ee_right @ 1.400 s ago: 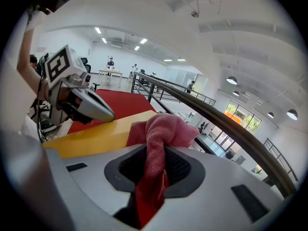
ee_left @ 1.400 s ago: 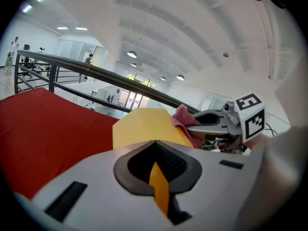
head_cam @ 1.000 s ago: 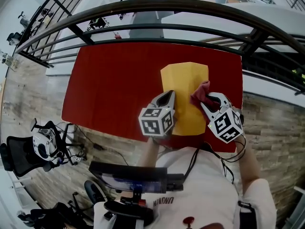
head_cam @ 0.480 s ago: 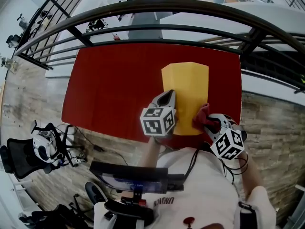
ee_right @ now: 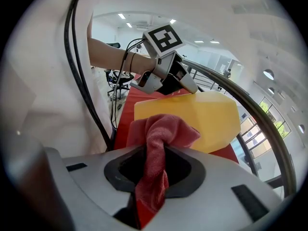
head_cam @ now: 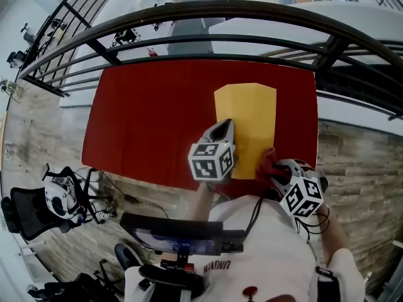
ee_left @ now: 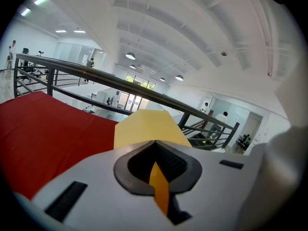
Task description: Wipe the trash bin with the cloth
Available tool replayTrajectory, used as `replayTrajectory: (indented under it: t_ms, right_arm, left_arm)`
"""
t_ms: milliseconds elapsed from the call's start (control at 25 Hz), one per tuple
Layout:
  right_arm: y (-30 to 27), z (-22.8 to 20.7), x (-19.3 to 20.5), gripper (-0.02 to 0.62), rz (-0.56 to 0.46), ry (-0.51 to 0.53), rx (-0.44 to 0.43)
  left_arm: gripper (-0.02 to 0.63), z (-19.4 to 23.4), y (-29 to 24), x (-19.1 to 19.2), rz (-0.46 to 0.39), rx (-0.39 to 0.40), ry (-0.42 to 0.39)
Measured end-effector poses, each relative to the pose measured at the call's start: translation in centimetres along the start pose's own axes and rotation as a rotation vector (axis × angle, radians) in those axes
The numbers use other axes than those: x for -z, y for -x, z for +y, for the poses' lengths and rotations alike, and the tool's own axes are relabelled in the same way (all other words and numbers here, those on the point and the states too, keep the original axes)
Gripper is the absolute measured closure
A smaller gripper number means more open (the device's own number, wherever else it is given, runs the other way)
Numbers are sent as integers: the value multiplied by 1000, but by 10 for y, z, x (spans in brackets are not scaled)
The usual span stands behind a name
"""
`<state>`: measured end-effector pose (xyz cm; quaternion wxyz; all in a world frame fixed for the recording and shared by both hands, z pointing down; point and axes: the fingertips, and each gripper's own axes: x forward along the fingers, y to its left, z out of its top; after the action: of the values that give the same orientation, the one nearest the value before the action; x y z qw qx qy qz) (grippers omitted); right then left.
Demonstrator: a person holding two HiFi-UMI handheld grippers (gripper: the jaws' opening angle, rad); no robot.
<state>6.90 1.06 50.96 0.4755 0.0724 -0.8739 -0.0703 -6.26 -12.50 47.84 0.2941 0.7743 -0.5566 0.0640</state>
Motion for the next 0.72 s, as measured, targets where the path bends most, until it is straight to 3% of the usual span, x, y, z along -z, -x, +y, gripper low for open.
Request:
replayTrajectory:
  t_ms: [280, 520, 720]
  right_arm:
    - [26, -33, 14, 499, -12, -71, 54]
    - [69, -114, 5, 499, -82, -111, 310]
    - [83, -174, -25, 499, -151, -81, 509]
  left_arm:
    - [603, -16, -8, -3, 18, 30, -45]
    - [603, -34, -17, -3, 28, 90, -55]
    - [603, -38, -18, -2, 22, 79, -83]
